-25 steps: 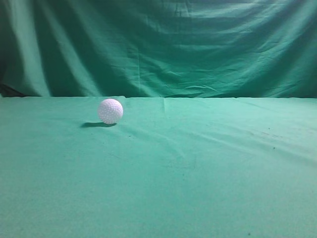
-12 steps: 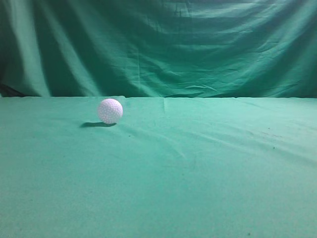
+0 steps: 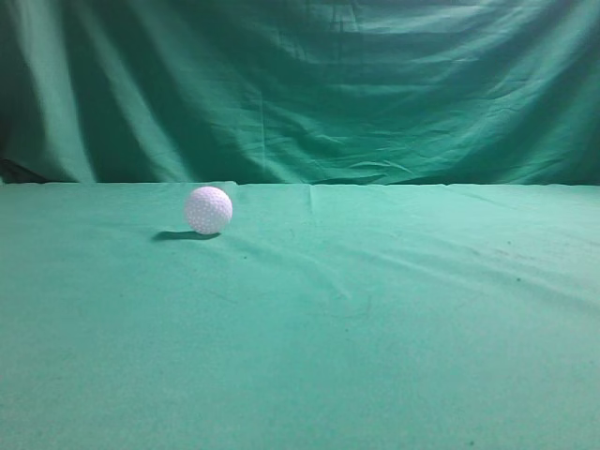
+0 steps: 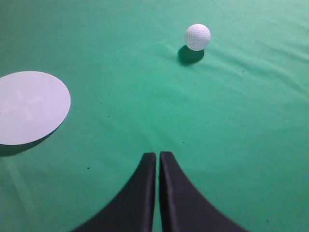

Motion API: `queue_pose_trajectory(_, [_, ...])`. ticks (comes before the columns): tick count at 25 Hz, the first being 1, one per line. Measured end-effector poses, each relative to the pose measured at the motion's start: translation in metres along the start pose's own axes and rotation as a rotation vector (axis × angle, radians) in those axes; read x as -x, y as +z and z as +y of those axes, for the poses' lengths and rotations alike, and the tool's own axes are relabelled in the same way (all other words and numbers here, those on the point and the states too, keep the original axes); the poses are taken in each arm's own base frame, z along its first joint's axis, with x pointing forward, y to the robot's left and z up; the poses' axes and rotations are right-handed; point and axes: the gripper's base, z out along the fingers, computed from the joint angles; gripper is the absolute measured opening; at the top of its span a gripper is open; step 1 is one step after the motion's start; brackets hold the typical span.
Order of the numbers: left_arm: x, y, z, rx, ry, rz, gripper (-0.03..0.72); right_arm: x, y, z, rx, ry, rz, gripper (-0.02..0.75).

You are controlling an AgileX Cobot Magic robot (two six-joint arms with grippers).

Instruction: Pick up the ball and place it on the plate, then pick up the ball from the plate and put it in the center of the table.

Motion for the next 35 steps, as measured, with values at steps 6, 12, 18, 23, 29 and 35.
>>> queue_pose_trajectory(6, [0.0, 0.0, 0.0, 0.003, 0.006, 0.002, 0.0, 0.0, 0.0, 0.0, 0.001, 0.002, 0.0, 0.051])
queue_pose_trajectory(12, [-0.002, -0.021, -0.001, 0.067, 0.021, -0.128, 0.0, 0.0, 0.0, 0.0, 0.001, 0.002, 0.0, 0.051])
queue_pose_trajectory(18, [-0.024, -0.029, 0.0, 0.165, -0.024, -0.318, 0.0, 0.0, 0.0, 0.0, 0.002, 0.001, 0.001, 0.051])
queue_pose_trajectory(23, [-0.05, -0.017, 0.001, 0.19, -0.071, -0.367, 0.0, 0.0, 0.0, 0.0, 0.002, 0.001, 0.0, 0.051])
queue_pose_trajectory(29, [-0.072, 0.001, 0.004, 0.212, -0.063, -0.317, 0.0, 0.0, 0.0, 0.0, 0.002, -0.008, 0.002, 0.051])
queue_pose_trajectory(35, [-0.078, 0.005, 0.004, 0.224, -0.04, -0.288, 0.0, 0.0, 0.0, 0.0, 0.002, -0.01, 0.002, 0.051])
